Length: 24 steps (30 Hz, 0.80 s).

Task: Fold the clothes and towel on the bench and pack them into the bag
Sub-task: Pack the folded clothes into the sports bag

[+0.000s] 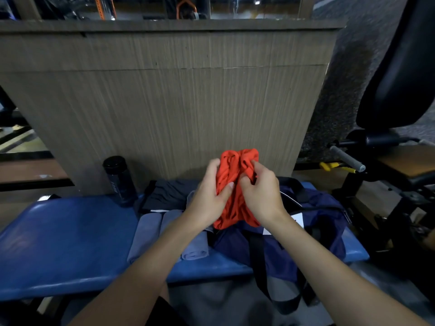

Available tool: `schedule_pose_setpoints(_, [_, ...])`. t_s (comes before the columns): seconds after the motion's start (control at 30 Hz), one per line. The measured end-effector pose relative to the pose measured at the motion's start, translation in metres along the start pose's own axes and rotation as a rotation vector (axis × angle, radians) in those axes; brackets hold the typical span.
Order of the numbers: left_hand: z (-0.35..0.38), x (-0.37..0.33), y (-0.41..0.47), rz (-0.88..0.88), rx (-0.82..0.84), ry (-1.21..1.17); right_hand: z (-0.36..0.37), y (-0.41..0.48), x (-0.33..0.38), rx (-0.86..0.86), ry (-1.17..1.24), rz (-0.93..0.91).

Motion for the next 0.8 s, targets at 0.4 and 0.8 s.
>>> schedule_pose_setpoints(0.4, [-0.009, 0.003, -0.007, -0.162, -0.093, -0.267, -0.006, -0.003, 0.004, 0.442, 0.255, 0.205])
schedule_pose_setpoints(0.8, [-0.027, -0.017, -0.003, -0.110, 0.460, 0.069, -0.047, 0.022, 0.000, 0.707, -0.139, -0.019])
Point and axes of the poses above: each hand's wrist, its own y-axis towards the middle knuckle, its own z-axis out of the palm, x = y × z, the point moved 1 cm from there along y, towards the middle knuckle, and after that the axes turned 6 degrees about -z, right-handed, at the moved point
